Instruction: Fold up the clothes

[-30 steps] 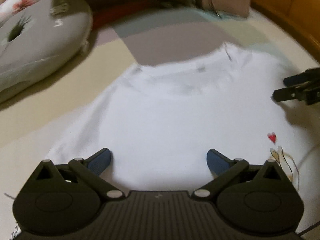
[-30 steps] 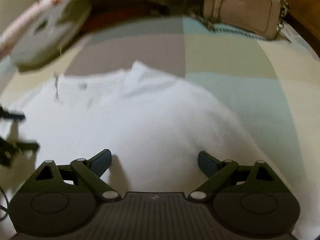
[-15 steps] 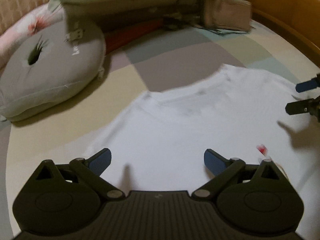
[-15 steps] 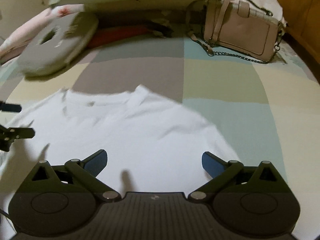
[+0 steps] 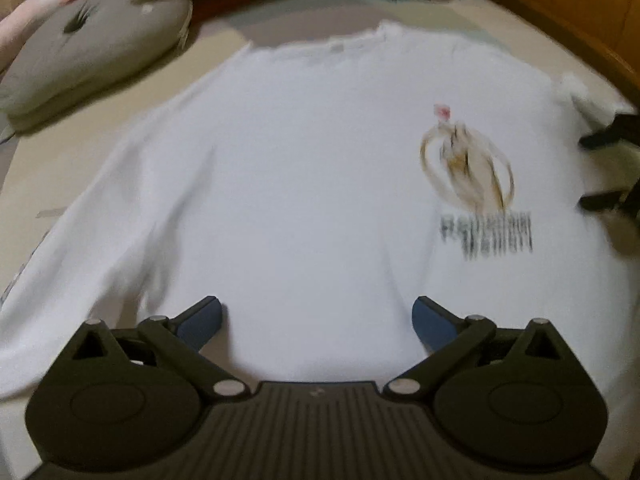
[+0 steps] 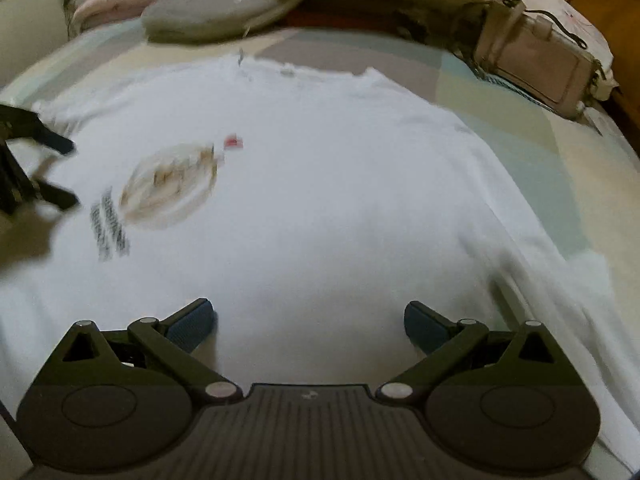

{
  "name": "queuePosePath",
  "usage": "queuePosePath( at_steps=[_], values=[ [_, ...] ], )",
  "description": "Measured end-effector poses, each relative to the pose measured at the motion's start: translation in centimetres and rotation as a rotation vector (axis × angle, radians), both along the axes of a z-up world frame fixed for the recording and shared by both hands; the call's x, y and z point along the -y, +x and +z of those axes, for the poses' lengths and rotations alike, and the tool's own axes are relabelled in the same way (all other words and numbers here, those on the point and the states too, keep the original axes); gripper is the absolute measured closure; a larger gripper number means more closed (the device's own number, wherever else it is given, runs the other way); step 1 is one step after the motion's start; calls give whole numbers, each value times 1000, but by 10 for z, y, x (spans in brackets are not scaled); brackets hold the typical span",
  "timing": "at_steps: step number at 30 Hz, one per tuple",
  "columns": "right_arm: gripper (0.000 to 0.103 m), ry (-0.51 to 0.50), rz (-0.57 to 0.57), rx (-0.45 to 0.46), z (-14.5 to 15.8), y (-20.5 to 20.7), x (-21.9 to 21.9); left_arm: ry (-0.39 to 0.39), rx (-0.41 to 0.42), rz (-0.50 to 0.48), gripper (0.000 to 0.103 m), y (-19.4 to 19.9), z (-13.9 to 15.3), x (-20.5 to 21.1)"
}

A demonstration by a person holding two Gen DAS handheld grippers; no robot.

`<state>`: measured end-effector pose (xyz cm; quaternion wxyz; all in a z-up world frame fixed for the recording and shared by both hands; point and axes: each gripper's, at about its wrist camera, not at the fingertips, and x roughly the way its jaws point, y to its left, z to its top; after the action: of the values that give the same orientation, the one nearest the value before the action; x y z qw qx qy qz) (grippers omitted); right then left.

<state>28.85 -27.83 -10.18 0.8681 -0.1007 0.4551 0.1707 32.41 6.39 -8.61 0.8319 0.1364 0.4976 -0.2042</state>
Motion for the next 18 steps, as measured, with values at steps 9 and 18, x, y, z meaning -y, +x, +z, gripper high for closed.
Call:
queuePosePath(
  at_steps=[9, 18],
  values=[
    [0, -51, 11, -22, 19, 3, -26, 25, 76, -94, 4, 8, 23, 19],
    [0, -29, -48, -44, 2, -18, -40, -28, 8, -69, 2, -13, -3, 3]
  ],
)
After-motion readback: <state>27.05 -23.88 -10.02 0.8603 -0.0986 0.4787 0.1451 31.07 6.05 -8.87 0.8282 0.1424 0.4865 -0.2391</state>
